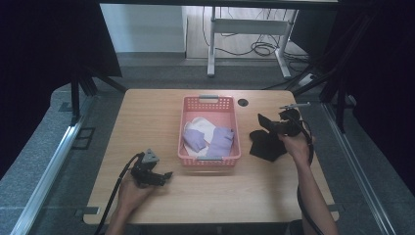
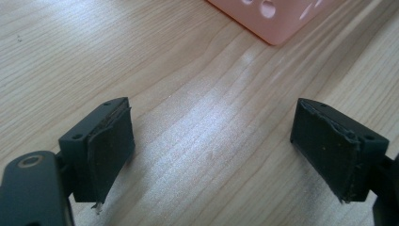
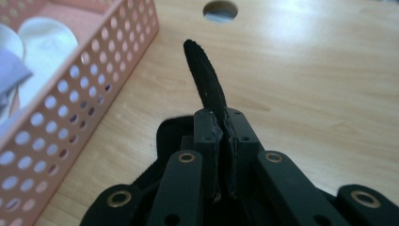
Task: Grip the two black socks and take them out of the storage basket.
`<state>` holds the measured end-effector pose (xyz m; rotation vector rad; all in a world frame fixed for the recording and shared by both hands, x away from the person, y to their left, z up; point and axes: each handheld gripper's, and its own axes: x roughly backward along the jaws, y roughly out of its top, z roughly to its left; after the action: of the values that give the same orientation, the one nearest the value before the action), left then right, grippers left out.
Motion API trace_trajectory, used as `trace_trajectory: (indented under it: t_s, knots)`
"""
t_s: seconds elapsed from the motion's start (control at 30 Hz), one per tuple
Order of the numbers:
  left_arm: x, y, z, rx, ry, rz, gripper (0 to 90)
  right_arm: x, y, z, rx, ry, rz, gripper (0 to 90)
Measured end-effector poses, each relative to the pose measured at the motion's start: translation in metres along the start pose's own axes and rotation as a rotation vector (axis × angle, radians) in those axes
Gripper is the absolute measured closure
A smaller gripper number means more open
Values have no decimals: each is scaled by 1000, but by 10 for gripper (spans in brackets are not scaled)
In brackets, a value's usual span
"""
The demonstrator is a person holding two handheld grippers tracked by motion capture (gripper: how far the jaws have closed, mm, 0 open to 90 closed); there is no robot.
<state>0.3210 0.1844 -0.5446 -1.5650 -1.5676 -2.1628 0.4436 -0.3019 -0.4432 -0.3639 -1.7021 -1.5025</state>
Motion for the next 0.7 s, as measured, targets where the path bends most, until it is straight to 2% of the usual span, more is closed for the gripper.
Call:
trace_trajectory:
  t_s: [0.2,0.5,0.6,0.7]
  knots:
    - [0,-1,-1,5,1,-3,137,-18,-19,4,-10,16,36,841]
    - [1,-1,-1,8,2,-5,138,-42,-39,12,8,41,90,804]
    - [1,-1,-1,8,2,-5,137,-41,-39,14,13,41,86,756]
    - [1,-1,-1,8,2,-5,137,-35,-35,14,17,39,64,638]
